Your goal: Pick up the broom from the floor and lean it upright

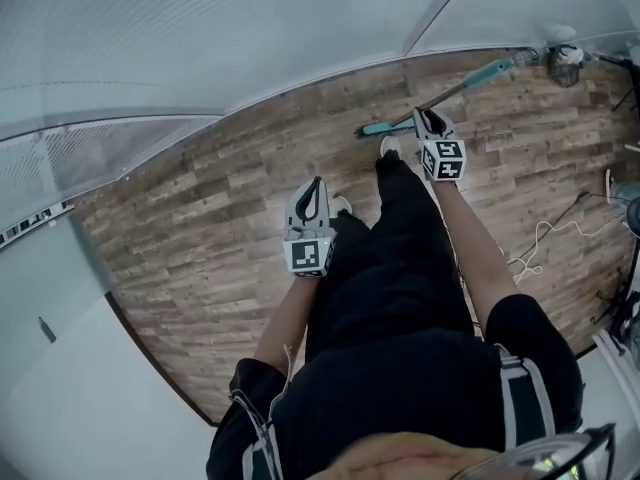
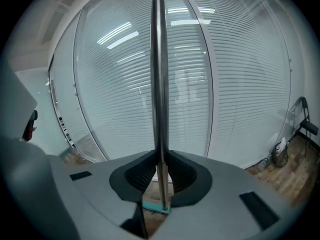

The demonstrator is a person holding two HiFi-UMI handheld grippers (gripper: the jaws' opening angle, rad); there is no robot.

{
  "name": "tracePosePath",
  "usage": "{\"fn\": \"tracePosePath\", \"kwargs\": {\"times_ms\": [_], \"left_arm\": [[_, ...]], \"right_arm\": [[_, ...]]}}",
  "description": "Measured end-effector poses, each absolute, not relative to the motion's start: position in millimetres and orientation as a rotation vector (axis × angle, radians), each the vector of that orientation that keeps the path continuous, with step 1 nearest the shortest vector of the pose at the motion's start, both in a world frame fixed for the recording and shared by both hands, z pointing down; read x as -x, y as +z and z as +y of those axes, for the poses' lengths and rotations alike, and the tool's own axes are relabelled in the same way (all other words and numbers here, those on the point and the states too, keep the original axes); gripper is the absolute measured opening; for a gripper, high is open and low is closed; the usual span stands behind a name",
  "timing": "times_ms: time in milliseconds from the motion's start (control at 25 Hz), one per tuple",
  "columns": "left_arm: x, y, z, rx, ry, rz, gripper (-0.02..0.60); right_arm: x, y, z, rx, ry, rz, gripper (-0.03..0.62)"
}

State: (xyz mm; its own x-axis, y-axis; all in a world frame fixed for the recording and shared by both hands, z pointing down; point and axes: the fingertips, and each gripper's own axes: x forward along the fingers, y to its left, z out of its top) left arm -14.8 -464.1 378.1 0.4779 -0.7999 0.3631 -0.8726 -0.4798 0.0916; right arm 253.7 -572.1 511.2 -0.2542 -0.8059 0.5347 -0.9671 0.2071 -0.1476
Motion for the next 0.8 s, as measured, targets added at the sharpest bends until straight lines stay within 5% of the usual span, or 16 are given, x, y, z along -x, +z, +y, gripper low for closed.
{"fn": "tracePosePath", "kwargs": {"times_ms": [800], "left_arm": [[-34, 513, -555, -2.355, 0.382, -1.371, 0.02]], "right_arm": [[-294, 781, -655, -1.609, 0.85, -1.97, 0.08]]}}
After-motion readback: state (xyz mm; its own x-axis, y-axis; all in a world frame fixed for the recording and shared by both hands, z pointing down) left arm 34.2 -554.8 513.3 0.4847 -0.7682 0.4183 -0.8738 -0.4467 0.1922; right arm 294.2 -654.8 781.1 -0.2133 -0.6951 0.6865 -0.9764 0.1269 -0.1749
